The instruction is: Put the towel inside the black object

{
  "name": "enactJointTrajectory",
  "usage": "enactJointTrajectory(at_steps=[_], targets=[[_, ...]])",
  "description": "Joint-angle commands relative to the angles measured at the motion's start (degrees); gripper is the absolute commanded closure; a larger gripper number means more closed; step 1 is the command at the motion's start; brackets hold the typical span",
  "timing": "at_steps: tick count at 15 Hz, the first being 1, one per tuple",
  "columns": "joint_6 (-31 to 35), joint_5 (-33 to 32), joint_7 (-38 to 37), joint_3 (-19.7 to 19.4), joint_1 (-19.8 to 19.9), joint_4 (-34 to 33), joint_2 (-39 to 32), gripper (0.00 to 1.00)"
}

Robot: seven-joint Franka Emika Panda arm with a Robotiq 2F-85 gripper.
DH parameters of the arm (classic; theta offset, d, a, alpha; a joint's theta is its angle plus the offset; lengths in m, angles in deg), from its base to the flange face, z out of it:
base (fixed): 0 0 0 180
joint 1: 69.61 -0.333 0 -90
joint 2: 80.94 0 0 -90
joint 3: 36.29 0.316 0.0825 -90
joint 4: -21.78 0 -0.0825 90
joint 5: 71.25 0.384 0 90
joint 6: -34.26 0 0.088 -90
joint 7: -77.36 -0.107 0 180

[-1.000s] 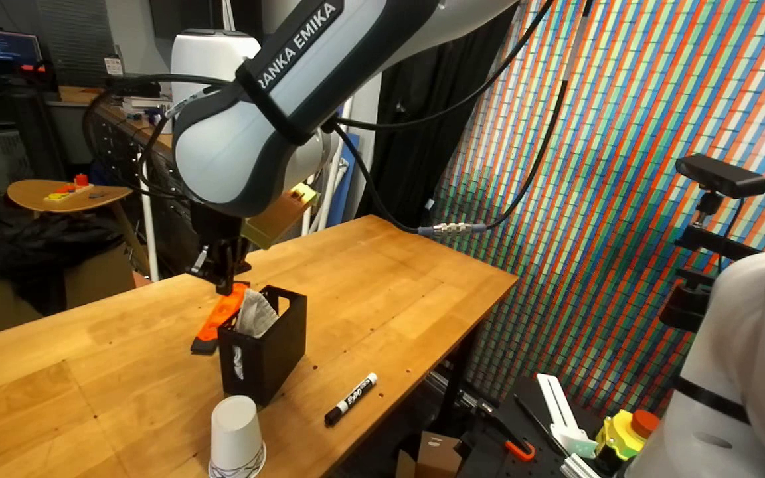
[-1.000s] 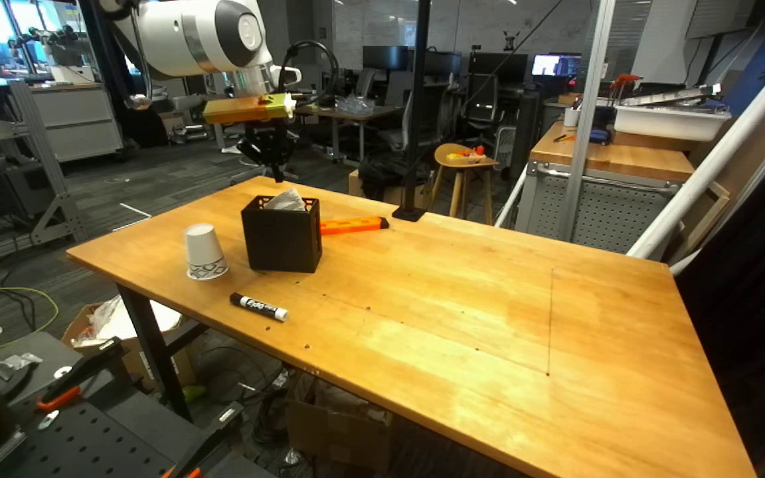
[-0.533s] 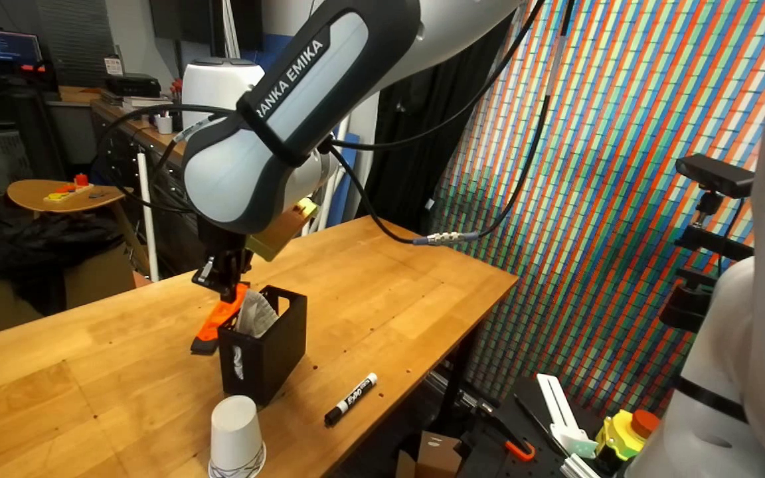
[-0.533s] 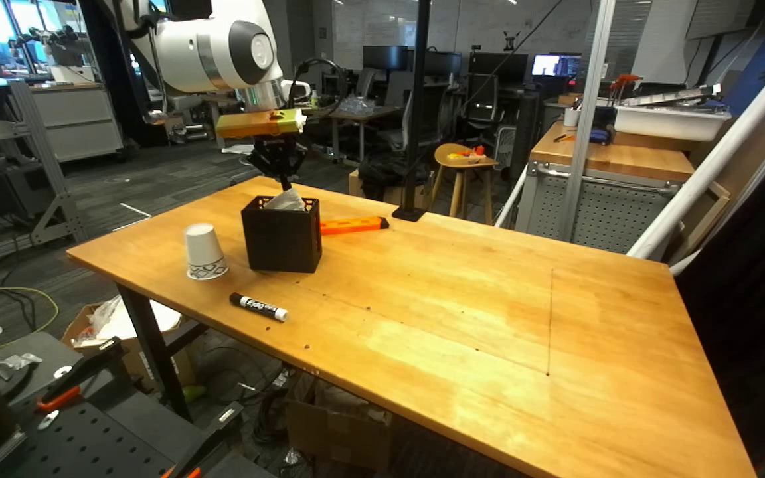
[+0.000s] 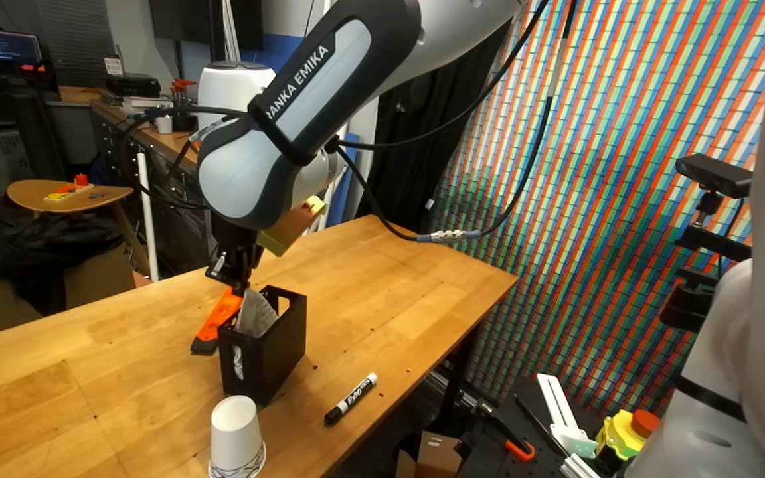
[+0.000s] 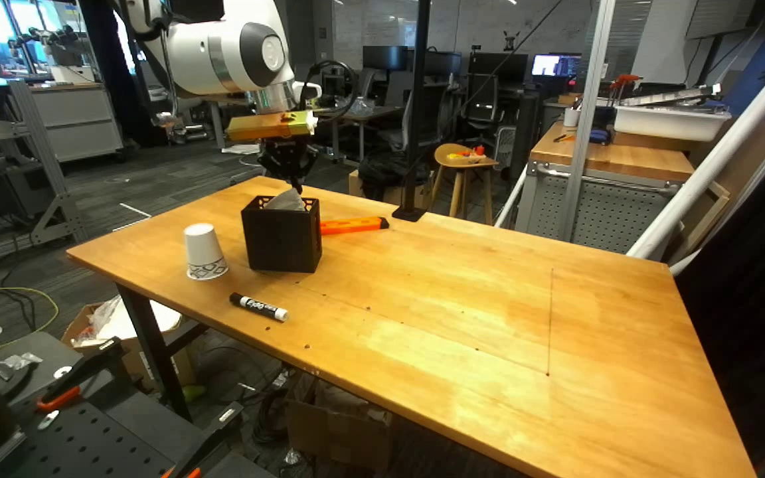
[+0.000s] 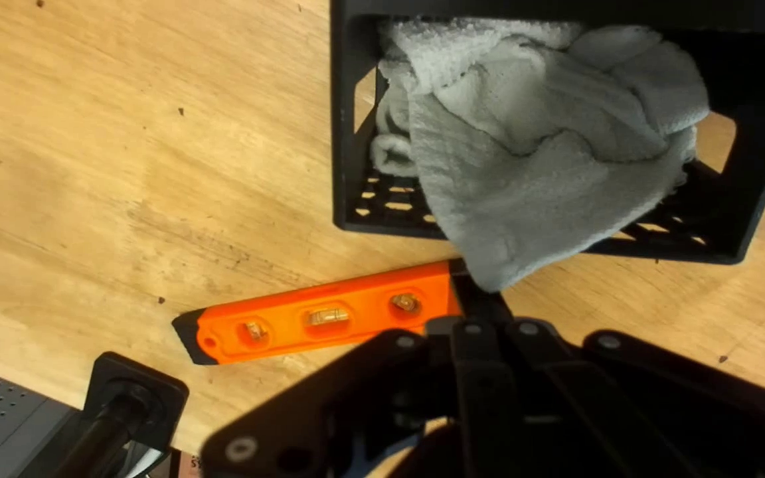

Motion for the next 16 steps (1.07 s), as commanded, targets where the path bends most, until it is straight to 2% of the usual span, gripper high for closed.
enactJointTrajectory(at_steps=[1,10,16], targets=[[0.5,-0.6,0.4,-0.7,0.1,0.0,1.6,0.99],[0.9,1.0,-0.5,-0.7,0.3,4.9,4.5,1.0],[0.0,-1.6,-2.4,-0.6,-1.2,7.2,7.8,0.99]])
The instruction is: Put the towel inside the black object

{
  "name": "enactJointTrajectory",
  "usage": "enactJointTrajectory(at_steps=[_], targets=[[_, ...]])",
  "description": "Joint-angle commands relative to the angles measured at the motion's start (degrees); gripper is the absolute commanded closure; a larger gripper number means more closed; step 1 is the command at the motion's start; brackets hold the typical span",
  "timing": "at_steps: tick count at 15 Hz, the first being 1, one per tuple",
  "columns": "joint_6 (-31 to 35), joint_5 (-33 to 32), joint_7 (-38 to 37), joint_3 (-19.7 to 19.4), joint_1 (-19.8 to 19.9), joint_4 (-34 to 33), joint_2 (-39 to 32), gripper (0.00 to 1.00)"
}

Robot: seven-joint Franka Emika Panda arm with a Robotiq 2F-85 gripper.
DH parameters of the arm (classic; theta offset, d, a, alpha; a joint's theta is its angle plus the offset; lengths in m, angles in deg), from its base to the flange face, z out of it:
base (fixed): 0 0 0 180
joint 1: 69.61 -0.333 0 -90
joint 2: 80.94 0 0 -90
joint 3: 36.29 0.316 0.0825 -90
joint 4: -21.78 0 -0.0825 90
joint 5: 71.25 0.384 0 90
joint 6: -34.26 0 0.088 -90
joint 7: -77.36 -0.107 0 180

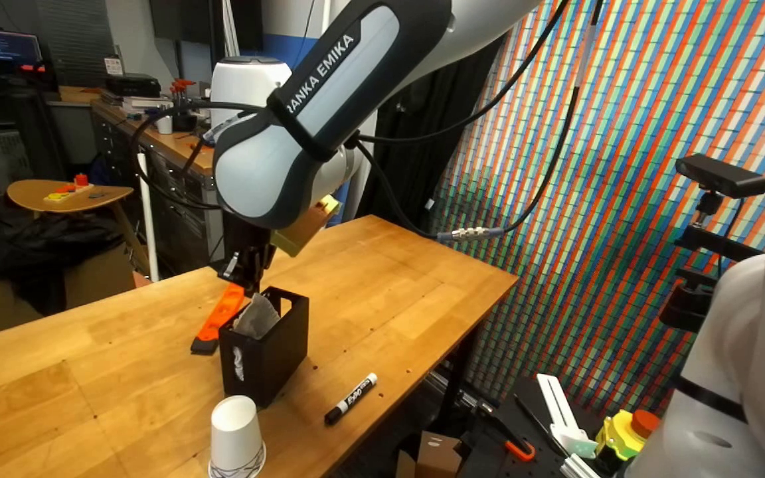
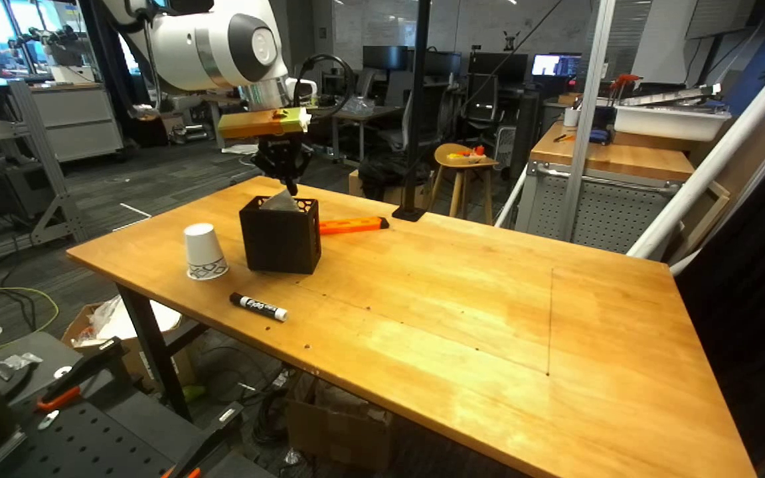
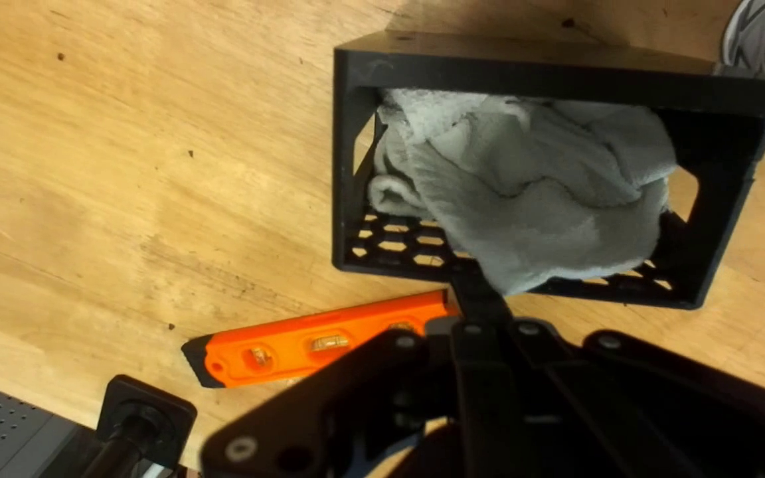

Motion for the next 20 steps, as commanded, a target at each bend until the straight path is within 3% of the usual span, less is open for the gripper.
enactJointTrajectory(at_steps=[1,11,20], targets=[[0.0,-1.4,-1.7,0.1,-0.7,2.8,4.0,0.99],[0.9,-0.9,-2.7,-0.8,0.6,9.3,5.5,1.0],[0.5,-1.3,-3.6,-0.9,0.6,9.5,5.9,0.99]])
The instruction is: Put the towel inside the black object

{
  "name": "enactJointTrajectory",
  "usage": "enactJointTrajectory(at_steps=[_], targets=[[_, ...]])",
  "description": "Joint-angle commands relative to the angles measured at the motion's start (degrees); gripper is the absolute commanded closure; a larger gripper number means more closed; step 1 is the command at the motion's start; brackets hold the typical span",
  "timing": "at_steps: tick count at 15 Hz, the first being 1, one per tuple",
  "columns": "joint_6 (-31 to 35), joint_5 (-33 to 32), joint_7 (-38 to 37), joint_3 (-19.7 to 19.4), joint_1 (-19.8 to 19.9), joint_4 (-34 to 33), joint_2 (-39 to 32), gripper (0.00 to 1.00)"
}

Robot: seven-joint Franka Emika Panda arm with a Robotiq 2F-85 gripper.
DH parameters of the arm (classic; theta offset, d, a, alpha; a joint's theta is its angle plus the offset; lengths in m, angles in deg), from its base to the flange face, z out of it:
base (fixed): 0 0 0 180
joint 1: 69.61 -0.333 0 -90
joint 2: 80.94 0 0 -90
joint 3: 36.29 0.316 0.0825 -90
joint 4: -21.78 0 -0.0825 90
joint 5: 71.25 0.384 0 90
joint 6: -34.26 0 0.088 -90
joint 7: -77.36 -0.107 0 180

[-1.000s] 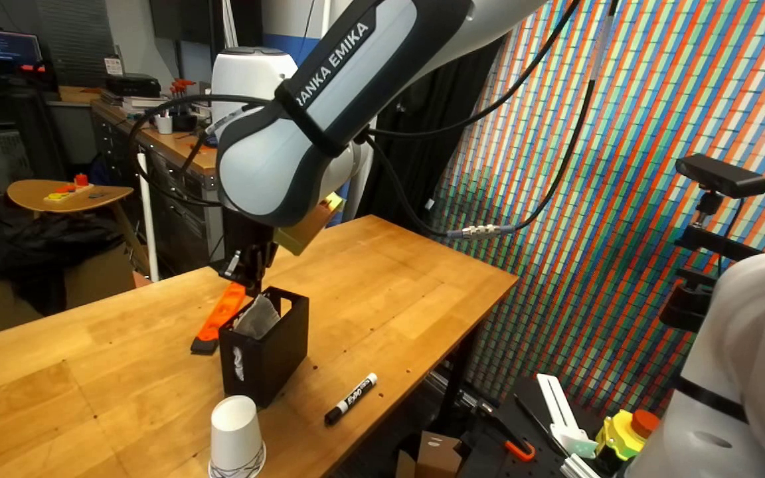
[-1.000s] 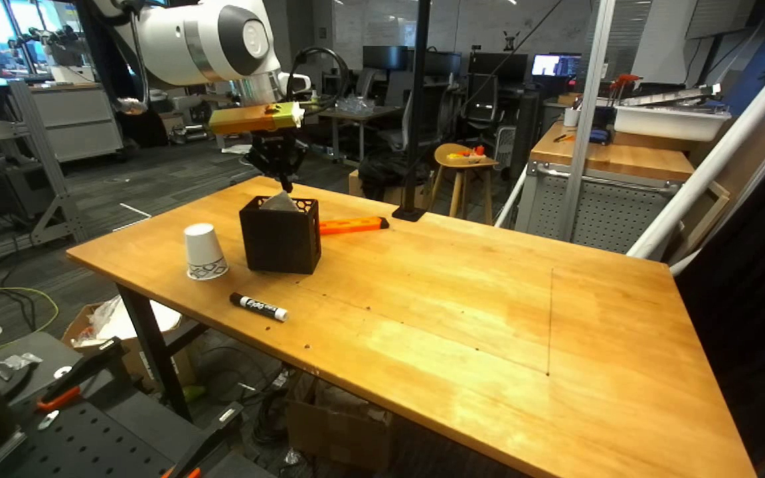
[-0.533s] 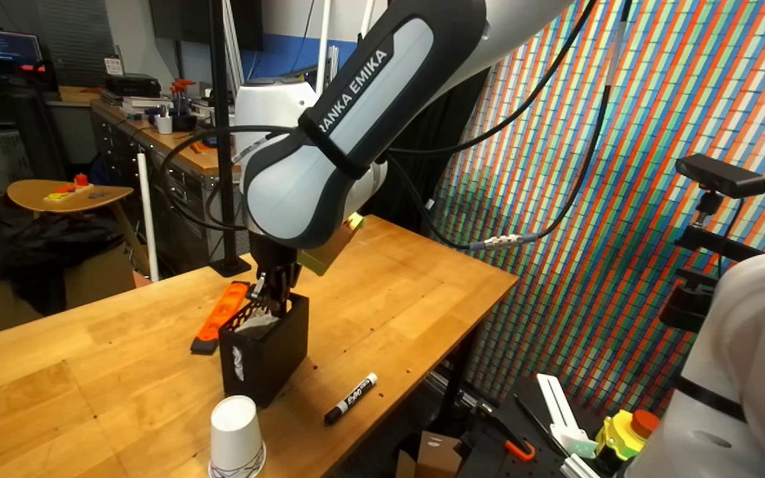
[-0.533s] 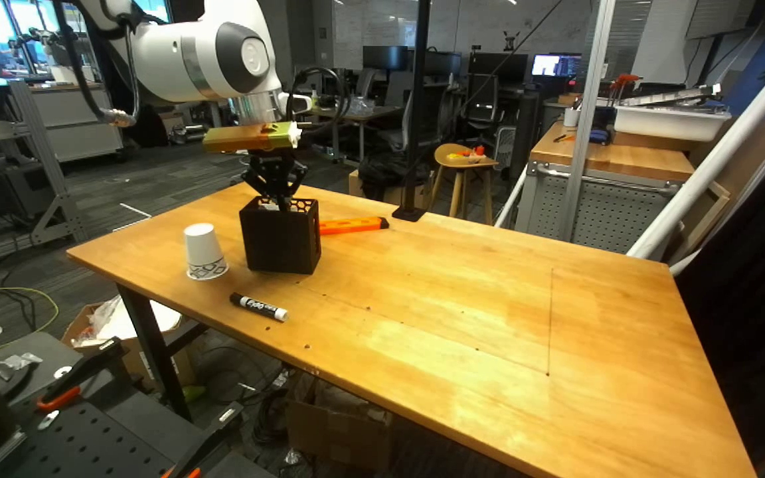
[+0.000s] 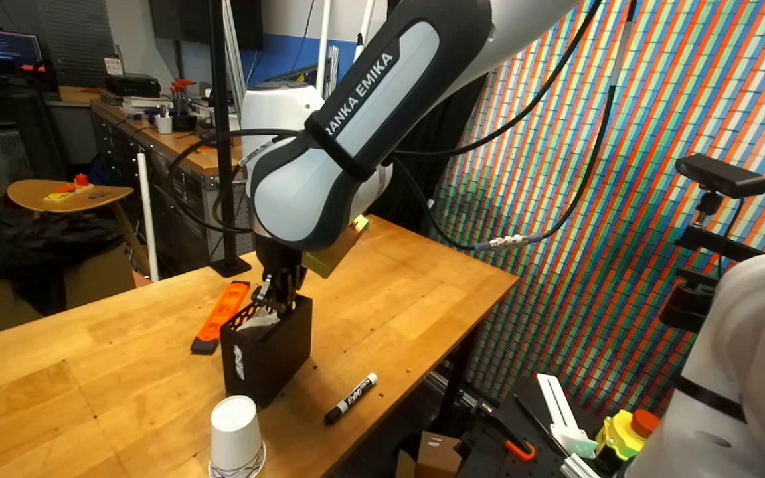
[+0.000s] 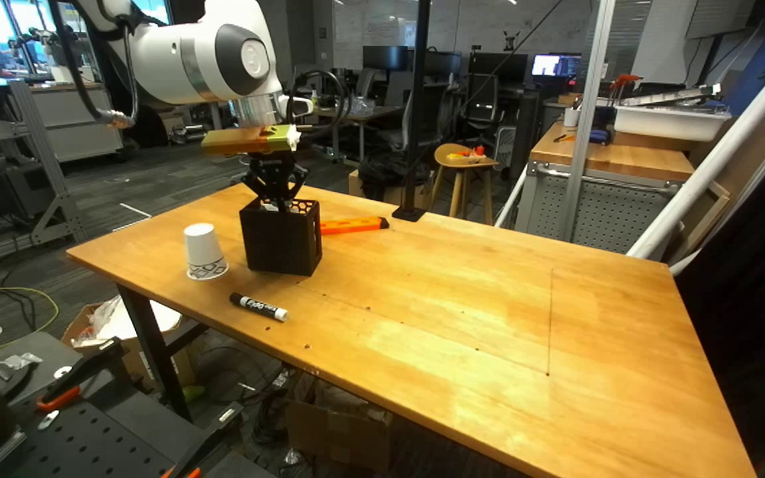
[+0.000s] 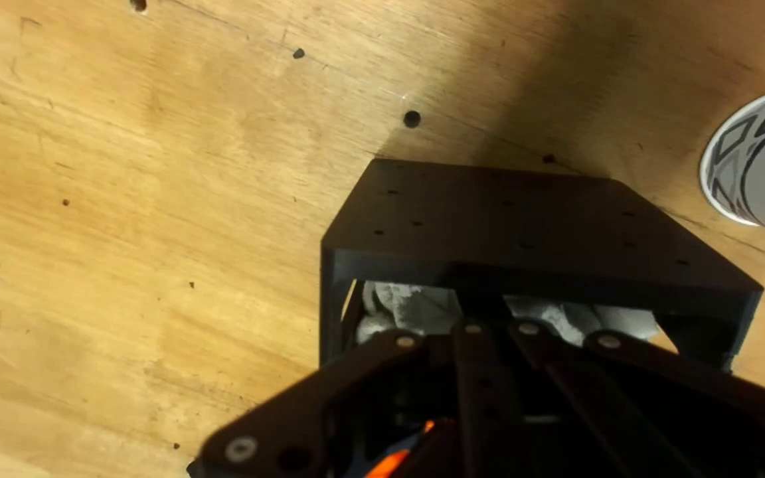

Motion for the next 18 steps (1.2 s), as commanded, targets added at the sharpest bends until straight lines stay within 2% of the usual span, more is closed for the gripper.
enactJointTrajectory(at_steps=[1,18], targets=[[0.4,-0.8,-1.0,0.1,0.0,1.4,2.3,0.99],[-0.3,-1.2,0.6,1.6,-1.1,-3.5,-4.4,1.0]])
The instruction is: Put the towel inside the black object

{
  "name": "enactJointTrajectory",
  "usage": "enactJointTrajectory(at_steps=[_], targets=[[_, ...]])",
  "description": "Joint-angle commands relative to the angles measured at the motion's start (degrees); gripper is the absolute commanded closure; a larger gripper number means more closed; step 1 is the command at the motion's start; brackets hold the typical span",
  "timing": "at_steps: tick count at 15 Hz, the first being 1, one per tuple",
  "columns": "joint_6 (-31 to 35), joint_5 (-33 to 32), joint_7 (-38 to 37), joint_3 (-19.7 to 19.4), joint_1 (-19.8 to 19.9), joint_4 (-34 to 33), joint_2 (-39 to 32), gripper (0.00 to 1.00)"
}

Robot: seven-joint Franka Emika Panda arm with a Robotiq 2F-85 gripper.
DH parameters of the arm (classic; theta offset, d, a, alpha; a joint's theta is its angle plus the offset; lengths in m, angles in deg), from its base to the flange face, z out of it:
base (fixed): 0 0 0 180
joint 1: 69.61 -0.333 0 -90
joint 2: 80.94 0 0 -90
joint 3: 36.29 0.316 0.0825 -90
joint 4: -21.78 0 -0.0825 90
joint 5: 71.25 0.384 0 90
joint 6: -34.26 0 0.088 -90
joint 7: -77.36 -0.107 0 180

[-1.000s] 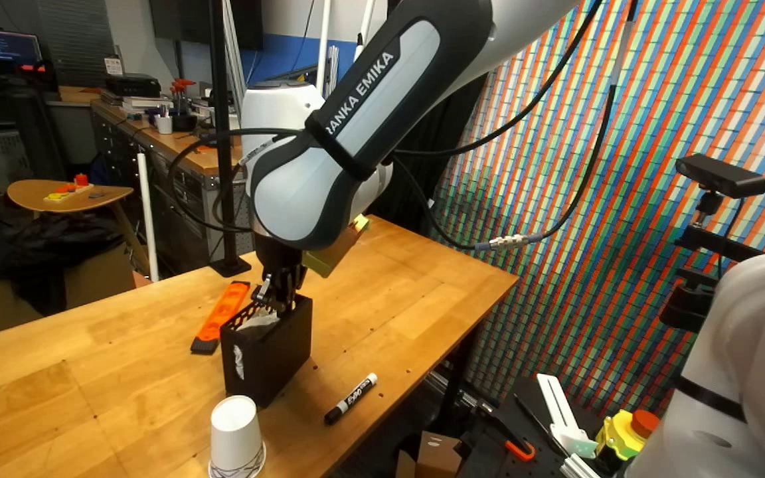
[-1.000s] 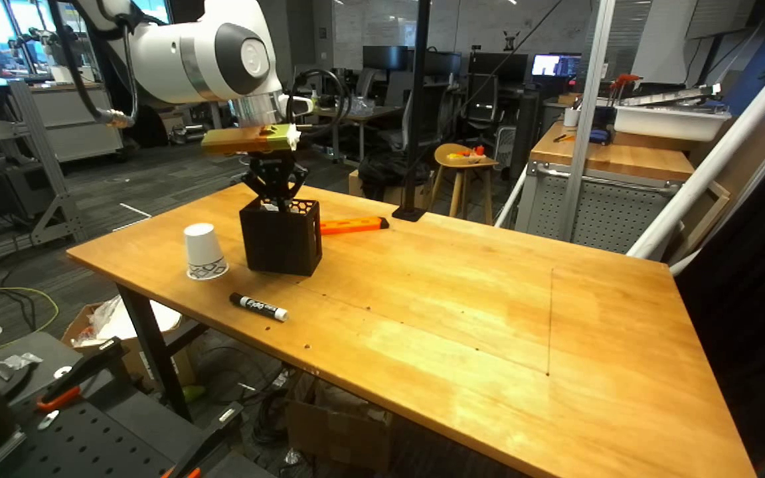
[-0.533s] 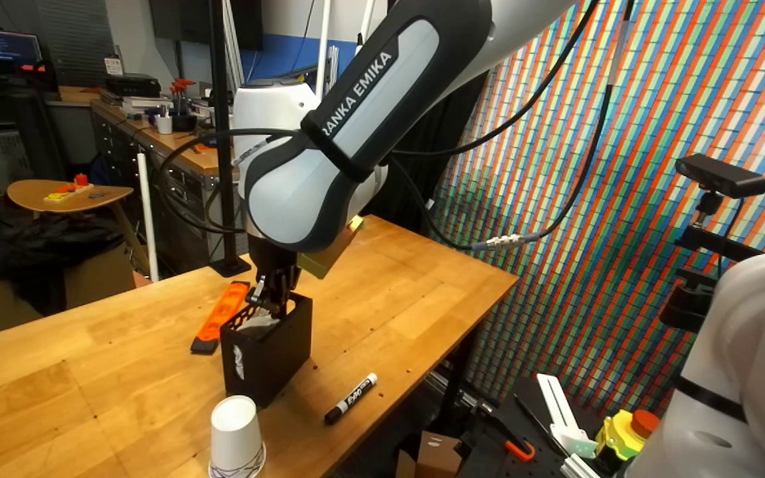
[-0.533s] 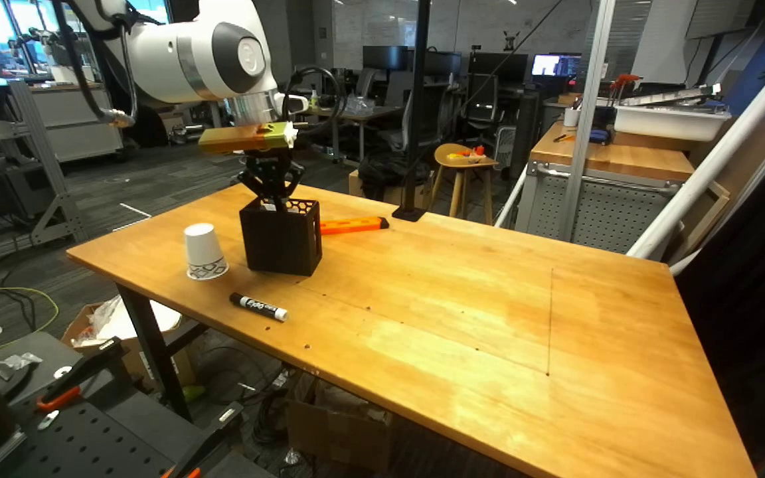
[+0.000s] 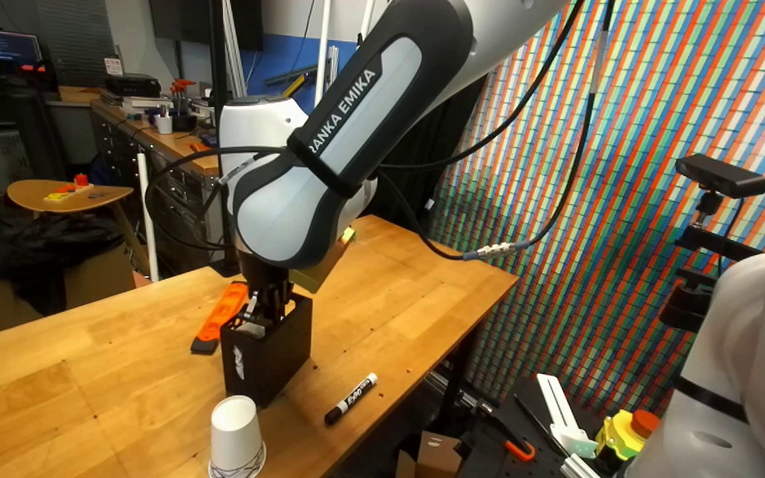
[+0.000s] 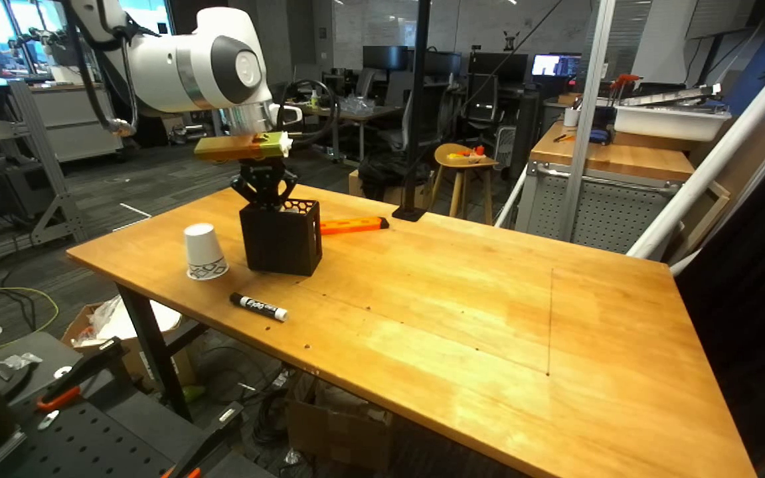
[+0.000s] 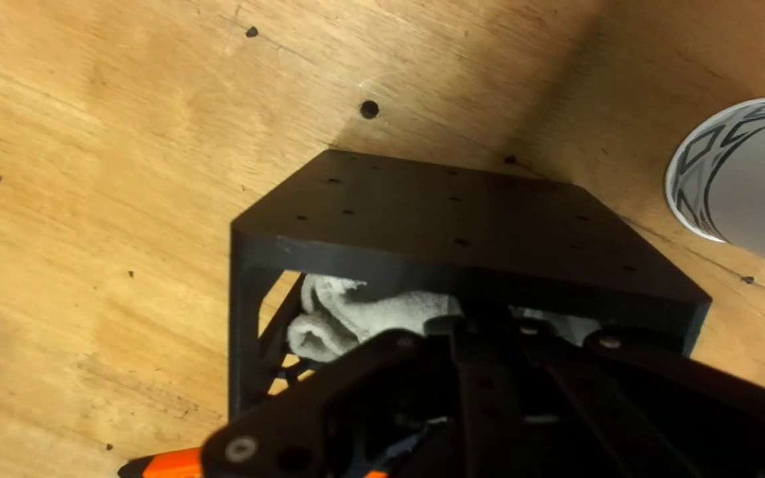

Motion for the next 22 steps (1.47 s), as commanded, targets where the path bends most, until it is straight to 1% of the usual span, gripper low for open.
enactJointTrajectory(at_steps=[1,8,15,19,22], targets=[[-0.3,-0.2,0.7,0.0,-0.2,-2.7,-2.1,0.99],[0.2,1.3,2.2,0.9,-0.2,-6.2,-7.0,0.99],[0.3,3.2,3.6,2.0,0.3,-7.5,-10.2,1.0],[0.1,7.3,6.0,3.2,1.4,-6.6,-9.0,0.99],[0.3,8.1,5.5,2.9,1.0,-4.8,-5.9,0.99]])
